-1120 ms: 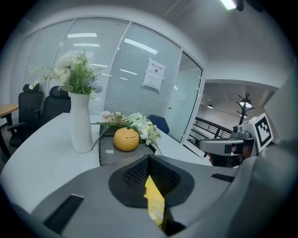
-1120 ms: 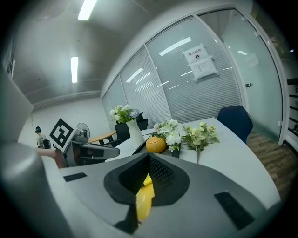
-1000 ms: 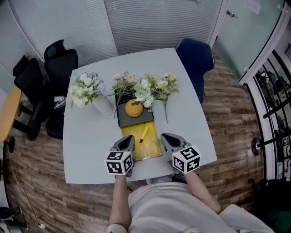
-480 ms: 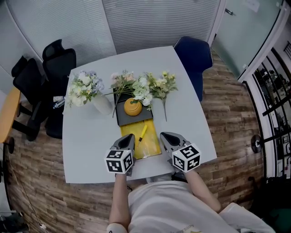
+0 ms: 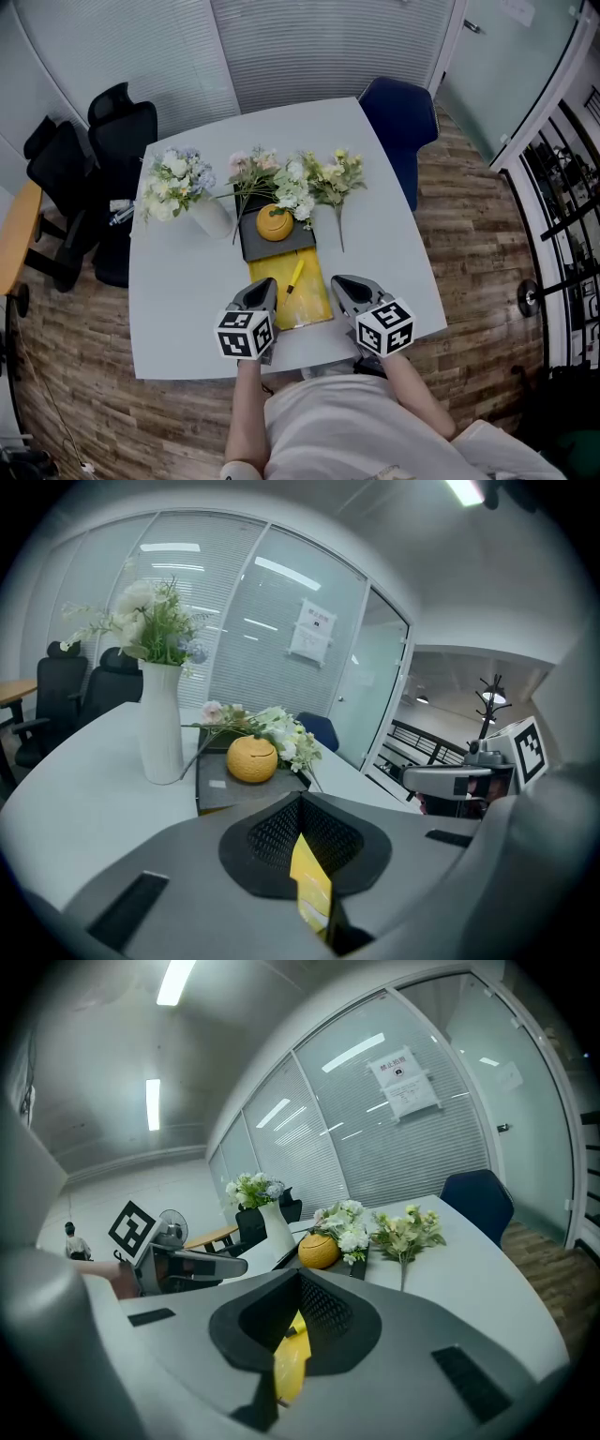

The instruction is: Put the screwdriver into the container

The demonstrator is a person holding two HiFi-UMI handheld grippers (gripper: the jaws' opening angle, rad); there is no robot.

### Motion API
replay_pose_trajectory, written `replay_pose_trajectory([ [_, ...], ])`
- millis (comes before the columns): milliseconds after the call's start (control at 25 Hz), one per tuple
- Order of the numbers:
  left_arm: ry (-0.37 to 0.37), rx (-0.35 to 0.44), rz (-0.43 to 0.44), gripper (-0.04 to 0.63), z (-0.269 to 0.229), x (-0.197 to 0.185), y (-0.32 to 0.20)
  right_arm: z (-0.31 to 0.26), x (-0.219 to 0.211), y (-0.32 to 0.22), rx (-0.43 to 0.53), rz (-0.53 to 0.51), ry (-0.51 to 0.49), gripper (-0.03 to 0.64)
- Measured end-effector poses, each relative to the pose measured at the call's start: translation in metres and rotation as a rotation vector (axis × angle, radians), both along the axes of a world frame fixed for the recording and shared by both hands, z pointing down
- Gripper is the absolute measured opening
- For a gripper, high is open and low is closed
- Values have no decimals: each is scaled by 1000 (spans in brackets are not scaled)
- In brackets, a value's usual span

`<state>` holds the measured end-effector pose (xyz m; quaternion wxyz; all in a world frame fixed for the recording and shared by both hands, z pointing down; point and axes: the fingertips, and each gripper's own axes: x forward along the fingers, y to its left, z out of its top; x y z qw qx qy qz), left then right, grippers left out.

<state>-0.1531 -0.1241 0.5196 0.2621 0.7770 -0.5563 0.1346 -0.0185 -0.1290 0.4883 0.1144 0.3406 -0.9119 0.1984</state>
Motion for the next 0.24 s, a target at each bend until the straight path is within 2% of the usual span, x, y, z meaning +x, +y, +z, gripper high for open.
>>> replay_pose_trajectory([
  [240,9,-3,-4,8,0,-2,1,0,-1,1,-1,0,2,15],
])
